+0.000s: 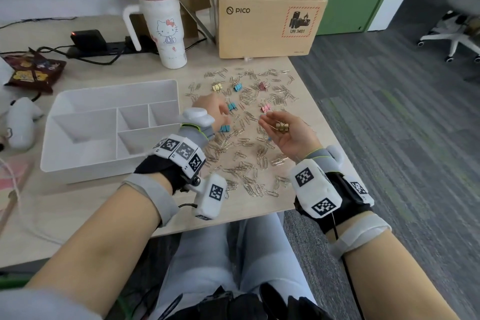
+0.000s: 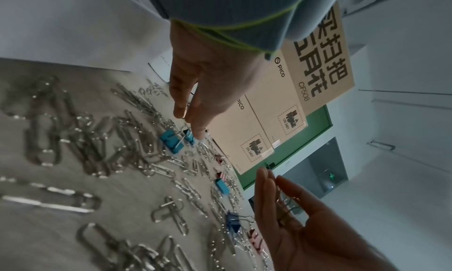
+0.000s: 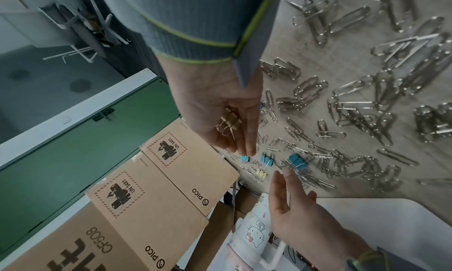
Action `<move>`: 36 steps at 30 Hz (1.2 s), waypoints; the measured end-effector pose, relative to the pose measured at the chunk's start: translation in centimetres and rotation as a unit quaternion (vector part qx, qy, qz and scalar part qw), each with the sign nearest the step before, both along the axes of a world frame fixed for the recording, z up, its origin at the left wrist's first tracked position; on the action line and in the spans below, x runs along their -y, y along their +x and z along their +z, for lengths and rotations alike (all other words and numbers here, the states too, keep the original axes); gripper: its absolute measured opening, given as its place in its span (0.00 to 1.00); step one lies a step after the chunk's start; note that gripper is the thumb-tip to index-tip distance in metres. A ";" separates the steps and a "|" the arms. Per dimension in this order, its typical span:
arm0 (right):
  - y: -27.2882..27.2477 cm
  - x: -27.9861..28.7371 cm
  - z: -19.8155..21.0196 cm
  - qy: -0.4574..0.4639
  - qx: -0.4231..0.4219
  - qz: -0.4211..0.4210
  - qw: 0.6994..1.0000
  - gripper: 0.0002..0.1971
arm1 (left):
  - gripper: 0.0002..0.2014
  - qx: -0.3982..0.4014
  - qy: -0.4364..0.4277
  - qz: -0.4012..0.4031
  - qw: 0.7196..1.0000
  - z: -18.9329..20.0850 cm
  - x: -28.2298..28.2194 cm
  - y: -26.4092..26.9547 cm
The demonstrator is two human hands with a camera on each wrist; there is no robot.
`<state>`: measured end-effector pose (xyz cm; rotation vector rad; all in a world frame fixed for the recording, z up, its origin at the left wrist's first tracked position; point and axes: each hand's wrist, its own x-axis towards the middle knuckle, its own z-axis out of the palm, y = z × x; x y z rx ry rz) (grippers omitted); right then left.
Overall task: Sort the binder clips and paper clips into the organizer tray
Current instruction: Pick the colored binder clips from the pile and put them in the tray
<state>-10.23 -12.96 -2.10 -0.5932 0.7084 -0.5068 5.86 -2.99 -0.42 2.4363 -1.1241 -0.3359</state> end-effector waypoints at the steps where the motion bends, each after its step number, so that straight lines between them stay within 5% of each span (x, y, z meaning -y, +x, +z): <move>1: 0.0 0.0 0.0 -0.001 0.001 0.002 1.000 0.07 | 0.10 0.006 -0.002 -0.002 1.000 -0.2 0.0 0.0; 10: 0.6 -0.4 -0.2 -0.006 -0.020 0.039 0.999 0.10 | 0.04 -0.012 -0.003 -0.011 1.000 -1.0 -0.1 0.3; 14: 0.8 -0.5 -0.3 -0.003 -0.027 0.048 0.998 0.12 | 0.03 -0.024 -0.069 -0.020 0.997 -0.4 0.1 0.3; 18: 1.0 -0.8 0.0 0.009 -0.020 0.070 0.997 0.15 | 0.06 -0.075 -0.165 -0.074 0.981 1.1 0.7 -0.8; 25: 0.8 -1.2 0.3 0.049 0.023 0.080 0.995 0.13 | 0.08 -0.148 -0.184 -0.165 0.958 1.8 2.0 -3.4; 30: -0.2 -0.7 0.8 0.059 0.022 0.058 0.996 0.12 | 0.09 -0.165 -0.196 -0.192 0.948 1.6 2.4 -4.9; 36: -2.7 1.5 0.8 0.090 0.004 -0.045 0.995 0.13 | 0.06 -0.092 -0.239 -0.138 0.957 0.9 3.4 -4.6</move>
